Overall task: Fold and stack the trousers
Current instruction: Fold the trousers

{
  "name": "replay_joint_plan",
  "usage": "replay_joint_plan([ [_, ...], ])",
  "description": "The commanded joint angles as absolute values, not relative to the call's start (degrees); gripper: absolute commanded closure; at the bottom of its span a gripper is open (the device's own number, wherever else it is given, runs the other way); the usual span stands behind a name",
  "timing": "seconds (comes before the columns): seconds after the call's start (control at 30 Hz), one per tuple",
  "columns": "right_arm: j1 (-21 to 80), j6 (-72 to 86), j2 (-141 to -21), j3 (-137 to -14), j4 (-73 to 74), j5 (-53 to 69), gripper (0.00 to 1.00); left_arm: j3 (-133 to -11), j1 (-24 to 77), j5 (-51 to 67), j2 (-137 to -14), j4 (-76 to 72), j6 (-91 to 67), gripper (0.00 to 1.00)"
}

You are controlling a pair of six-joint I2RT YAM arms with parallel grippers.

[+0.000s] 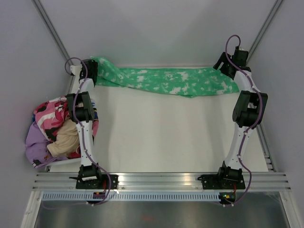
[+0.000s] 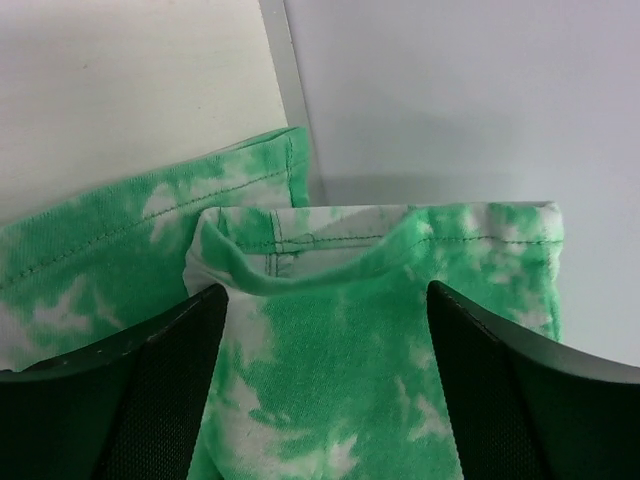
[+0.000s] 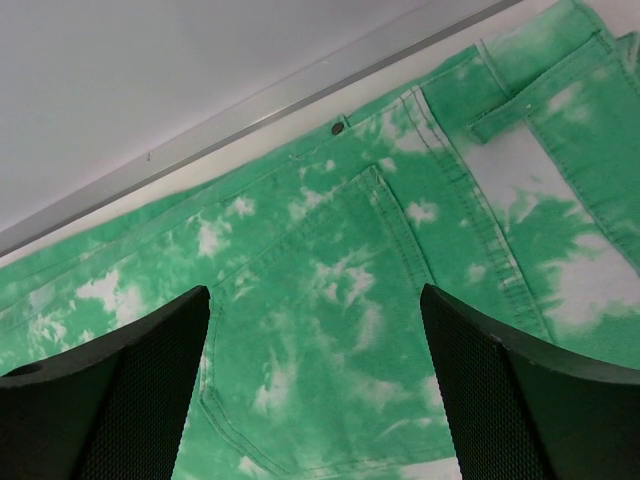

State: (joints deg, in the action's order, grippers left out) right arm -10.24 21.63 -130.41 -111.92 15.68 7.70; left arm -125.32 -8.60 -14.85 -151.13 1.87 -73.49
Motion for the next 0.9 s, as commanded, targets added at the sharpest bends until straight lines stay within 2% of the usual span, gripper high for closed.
replay_joint_plan([
  [0.0,-10.02,21.45,-132.27,-116.19,16.70,6.86,0.08,-127.44,-8.70,-13.62,-154.25,0.53,-76.02,0.13],
  [0.1,-10.02,21.62,-132.89,-117.24,17.14,6.59,0.08,-128.05,-8.70,-13.36,-155.13,0.35,-76.55,0.22],
  [0.23,-10.02,21.88,-133.07,-117.33,17.23,6.33,0.08,-128.06,-8.70,-13.88,-155.04,0.61,-76.47,0.59],
  [0.3,-9.93,21.88,-133.07,-117.16,17.31,6.15,0.08,-128.06,-8.70,-14.06,-154.69,0.53,-76.29,0.67],
  [0.33,-9.93,21.80,-133.07,-117.16,17.49,6.15,0.07,-128.06,-8.70,-14.32,-154.51,0.53,-76.12,0.79],
  [0.4,-9.93,21.80,-133.07,-117.07,17.49,6.15,0.08,-127.97,-8.79,-14.41,-153.64,0.61,-76.20,0.93],
  [0.43,-9.84,21.88,-132.98,-116.98,17.58,6.15,0.07,-127.53,-8.96,-14.41,-153.02,0.70,-76.20,0.98],
  [0.87,-9.76,22.50,-132.36,-115.05,17.14,4.57,0.07,-122.26,-9.05,-25.14,-136.94,12.21,-68.21,0.98],
])
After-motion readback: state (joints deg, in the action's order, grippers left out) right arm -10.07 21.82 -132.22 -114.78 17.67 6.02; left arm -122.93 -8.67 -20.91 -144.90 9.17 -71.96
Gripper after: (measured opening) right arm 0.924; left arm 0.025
